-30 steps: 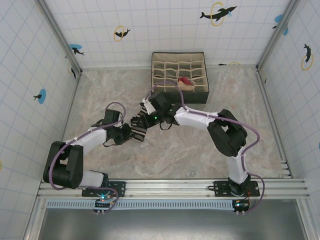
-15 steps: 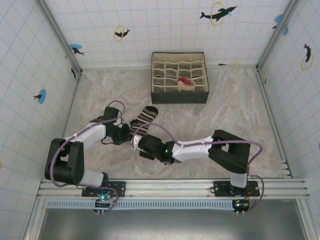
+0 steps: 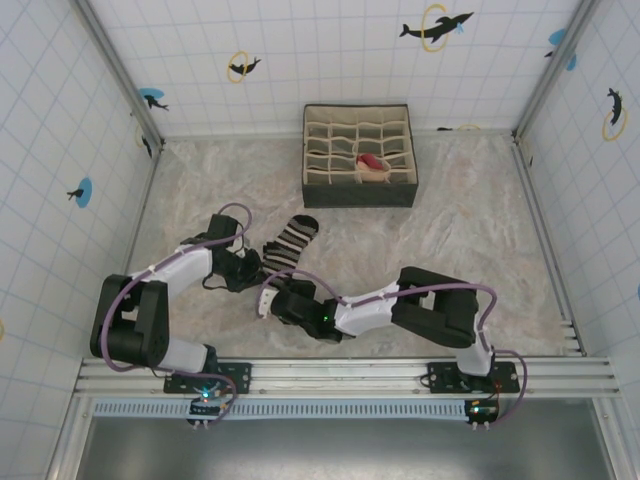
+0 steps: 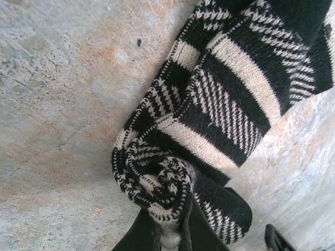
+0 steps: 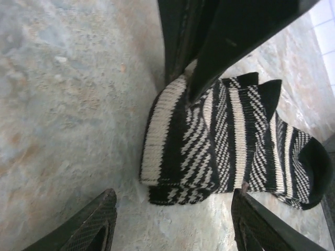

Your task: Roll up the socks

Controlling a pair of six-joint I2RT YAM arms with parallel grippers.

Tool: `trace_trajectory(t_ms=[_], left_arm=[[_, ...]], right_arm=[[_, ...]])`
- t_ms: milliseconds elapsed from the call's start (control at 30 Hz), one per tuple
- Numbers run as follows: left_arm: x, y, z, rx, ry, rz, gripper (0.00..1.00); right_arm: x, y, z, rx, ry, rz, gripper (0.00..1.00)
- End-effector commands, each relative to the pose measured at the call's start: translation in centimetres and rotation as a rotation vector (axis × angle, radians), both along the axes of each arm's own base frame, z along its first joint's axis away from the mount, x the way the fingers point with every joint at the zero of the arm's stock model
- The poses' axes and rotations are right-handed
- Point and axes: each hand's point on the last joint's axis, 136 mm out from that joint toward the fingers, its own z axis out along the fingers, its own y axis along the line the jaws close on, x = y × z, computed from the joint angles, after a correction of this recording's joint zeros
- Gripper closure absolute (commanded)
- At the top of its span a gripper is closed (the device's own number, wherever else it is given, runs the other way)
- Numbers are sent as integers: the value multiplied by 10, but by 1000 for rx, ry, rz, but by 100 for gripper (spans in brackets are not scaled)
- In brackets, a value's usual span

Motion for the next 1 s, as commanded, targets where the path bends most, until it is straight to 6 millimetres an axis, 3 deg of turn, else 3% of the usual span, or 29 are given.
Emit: trace_trajectory(t_ms=[0,267,467,533,700,733,800,867,967], left_arm=[[-2,0,3,-10,26,-16,100],[-4,-1,2,-18,38,-17,100],[-5,-3,1,-27,47,-24,100],[-6,-3,1,-27,48,-25,100],[-5,-2,2,-28,39,-17,100],[-4,-2,3,-27,34,-14,97],[-1,-1,5,-24,22,-6,83],[1,1,9,-18,9,5,64],[5,5,13,-7,-5,17,44]], right_arm=[[3,17,5,15,-37,26,39],[15,22,-11,-19,-70,11,43],[19,19,-23,-15,-23,11,52],[21,17,-26,-7,11,1,58],[25,11,-37,-20,89,-17,82],[25,9,-41,-21,121,-23,90],[24,6,-45,-16,179,-32,99],[24,2,-50,-17,227,-44,100],[23,-2,-56,-17,294,-60,100]])
